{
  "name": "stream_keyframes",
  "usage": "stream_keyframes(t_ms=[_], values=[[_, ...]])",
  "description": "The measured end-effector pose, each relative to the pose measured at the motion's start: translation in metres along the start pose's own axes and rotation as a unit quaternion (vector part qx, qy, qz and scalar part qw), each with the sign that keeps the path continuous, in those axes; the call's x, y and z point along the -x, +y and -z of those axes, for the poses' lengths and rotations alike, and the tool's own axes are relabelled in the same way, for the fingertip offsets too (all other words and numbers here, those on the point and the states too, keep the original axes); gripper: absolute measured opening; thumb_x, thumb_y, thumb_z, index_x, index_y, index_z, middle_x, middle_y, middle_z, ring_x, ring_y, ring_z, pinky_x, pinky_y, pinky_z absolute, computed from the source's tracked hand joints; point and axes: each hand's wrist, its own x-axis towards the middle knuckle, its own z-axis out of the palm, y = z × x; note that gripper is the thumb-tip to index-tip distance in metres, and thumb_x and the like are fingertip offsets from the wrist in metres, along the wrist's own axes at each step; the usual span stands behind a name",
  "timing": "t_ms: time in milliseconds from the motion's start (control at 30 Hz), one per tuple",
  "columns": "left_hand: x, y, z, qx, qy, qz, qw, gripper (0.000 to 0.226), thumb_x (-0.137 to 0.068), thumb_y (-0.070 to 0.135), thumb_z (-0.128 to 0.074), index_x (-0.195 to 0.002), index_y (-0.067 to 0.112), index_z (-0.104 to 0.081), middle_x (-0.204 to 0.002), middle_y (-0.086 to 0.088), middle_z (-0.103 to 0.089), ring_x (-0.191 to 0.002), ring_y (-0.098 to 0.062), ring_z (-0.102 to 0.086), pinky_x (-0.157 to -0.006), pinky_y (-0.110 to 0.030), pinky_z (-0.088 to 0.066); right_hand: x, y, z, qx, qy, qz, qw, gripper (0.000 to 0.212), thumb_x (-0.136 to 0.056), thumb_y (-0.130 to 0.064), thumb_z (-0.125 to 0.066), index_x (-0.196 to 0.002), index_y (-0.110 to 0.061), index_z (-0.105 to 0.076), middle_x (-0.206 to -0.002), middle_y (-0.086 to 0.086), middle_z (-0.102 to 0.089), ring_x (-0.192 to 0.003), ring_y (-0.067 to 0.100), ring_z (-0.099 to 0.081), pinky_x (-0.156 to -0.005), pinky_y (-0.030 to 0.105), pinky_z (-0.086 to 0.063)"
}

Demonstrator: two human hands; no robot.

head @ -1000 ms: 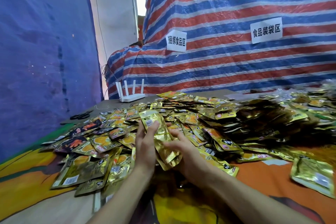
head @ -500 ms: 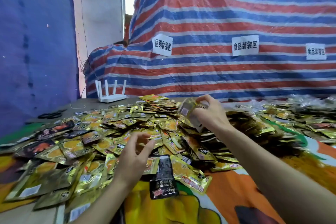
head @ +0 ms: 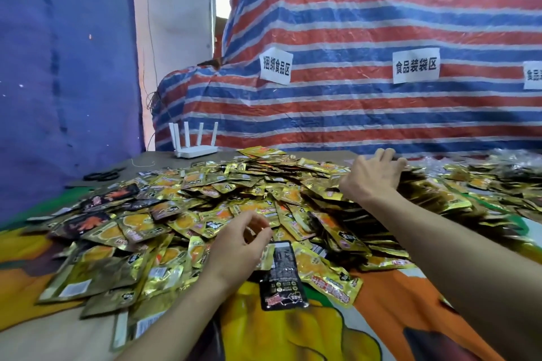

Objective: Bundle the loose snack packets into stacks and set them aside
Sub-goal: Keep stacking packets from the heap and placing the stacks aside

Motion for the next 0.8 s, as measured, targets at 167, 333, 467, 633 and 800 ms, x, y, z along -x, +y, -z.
stream_keyframes(t_ms=[167, 333, 467, 633, 800], values=[[-0.004, 0.010, 0.005, -0.088, 0.078, -0.015, 0.993, 0.009, -0.093, 0.026, -0.065, -0.089, 0.031, -0.059, -0.089, 0.012, -0.060, -0.079, -0.008, -0.059, -0.072, -0.039, -0.054, 0.041, -0.035, 0.017, -0.158, 0.056, 0.153, 0.974, 0.050, -0.086, -0.040, -0.058, -0.128, -0.013, -0.055, -0.132, 0.019, -0.053, -0.125, 0.036, -0.042, -0.102, 0.048, -0.035], [-0.027, 0.020, 0.036, -0.232, 0.053, 0.064, 0.969, 0.024, -0.086, 0.013, -0.059, -0.105, 0.028, -0.057, -0.109, 0.006, -0.057, -0.100, -0.018, -0.057, -0.091, -0.044, -0.051, 0.081, -0.087, 0.019, -0.272, -0.115, 0.301, 0.907, 0.062, -0.085, -0.029, -0.060, -0.145, -0.023, -0.048, -0.132, 0.014, -0.054, -0.122, 0.032, -0.048, -0.100, 0.043, -0.043], [-0.051, 0.013, 0.093, -0.385, -0.011, 0.161, 0.909, 0.044, -0.080, 0.014, -0.059, -0.122, 0.026, -0.051, -0.135, -0.006, -0.052, -0.122, -0.026, -0.049, -0.104, -0.047, -0.041, 0.094, -0.123, 0.000, -0.246, -0.245, 0.335, 0.876, 0.076, -0.082, -0.027, -0.060, -0.154, -0.028, -0.036, -0.159, 0.009, -0.032, -0.144, 0.031, -0.030, -0.116, 0.053, -0.031], [-0.050, -0.037, 0.144, -0.440, -0.101, 0.307, 0.838, 0.093, -0.083, 0.025, -0.055, -0.159, 0.033, -0.003, -0.168, -0.006, -0.002, -0.150, -0.043, -0.014, -0.116, -0.062, -0.026, 0.090, -0.144, -0.020, -0.210, -0.274, 0.306, 0.887, 0.074, -0.092, -0.040, -0.052, -0.158, -0.025, -0.023, -0.166, 0.009, -0.018, -0.152, 0.033, -0.017, -0.123, 0.059, -0.009], [-0.048, -0.066, 0.141, -0.502, -0.058, 0.208, 0.838, 0.057, -0.099, 0.030, -0.042, -0.154, 0.041, -0.032, -0.150, -0.003, -0.048, -0.135, -0.035, -0.045, -0.106, -0.053, -0.042, 0.092, -0.147, -0.019, -0.153, -0.214, 0.340, 0.903, 0.045, -0.092, -0.035, -0.053, -0.132, -0.015, -0.048, -0.144, 0.010, -0.051, -0.140, 0.035, -0.032, -0.116, 0.055, -0.028]])
